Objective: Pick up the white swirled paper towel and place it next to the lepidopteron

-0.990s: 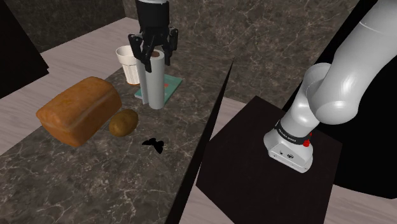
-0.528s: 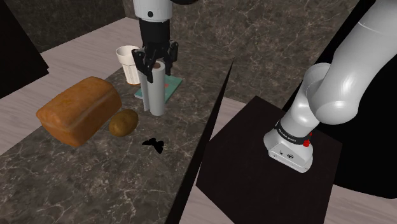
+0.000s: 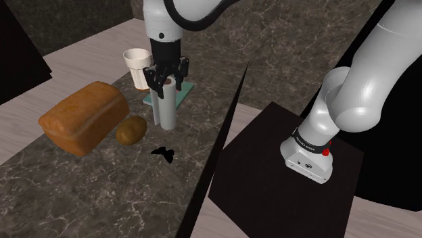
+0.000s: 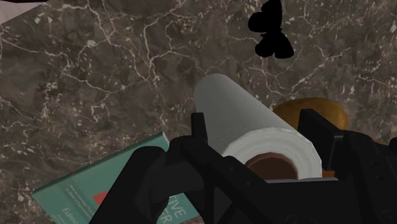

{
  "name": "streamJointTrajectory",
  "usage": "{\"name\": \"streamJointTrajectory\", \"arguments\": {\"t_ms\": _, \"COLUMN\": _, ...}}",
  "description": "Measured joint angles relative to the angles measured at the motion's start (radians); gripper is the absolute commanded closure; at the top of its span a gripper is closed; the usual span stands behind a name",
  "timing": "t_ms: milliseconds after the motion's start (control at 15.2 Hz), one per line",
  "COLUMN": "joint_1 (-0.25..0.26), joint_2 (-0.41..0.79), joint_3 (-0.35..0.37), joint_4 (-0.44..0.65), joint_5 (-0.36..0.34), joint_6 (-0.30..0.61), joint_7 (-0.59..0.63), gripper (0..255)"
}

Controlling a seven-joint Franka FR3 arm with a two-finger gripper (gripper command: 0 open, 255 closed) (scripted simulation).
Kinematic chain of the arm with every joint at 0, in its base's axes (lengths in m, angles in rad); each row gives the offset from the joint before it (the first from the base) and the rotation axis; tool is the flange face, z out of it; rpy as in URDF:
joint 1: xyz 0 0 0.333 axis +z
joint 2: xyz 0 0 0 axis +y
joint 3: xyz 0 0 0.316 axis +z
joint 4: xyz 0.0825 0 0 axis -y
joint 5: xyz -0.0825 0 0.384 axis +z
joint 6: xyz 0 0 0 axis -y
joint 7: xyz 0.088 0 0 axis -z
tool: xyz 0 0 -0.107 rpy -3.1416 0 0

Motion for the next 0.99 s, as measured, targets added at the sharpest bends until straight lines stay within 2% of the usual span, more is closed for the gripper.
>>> {"name": "streamJointTrajectory", "arguments": {"t_ms": 198, "joint_1": 0.001, "joint_2": 0.015, "joint_3": 0.001, "joint_4": -0.03, "joint_5": -0.002, "joint_6": 0.044, "joint_7": -0.001, "gripper": 255}}
{"name": "streamJointTrajectory", "arguments": {"t_ms": 594, "joint_1": 0.001, "joint_2": 0.016, "joint_3": 0.001, "joint_4": -0.037, "joint_5": -0.002, "joint_6": 0.053, "joint_7": -0.001, "gripper": 255}}
{"name": "streamJointTrajectory", "arguments": {"t_ms": 660, "joint_1": 0.001, "joint_2": 0.016, "joint_3": 0.001, "joint_4": -0.037, "joint_5": -0.002, "joint_6": 0.053, "joint_7": -0.001, "gripper": 0}}
{"name": "streamJointTrajectory", "arguments": {"t_ms": 990, "joint_1": 0.001, "joint_2": 0.016, "joint_3": 0.001, "joint_4": -0.037, "joint_5": -0.002, "joint_6": 0.053, "joint_7": -0.001, "gripper": 0}}
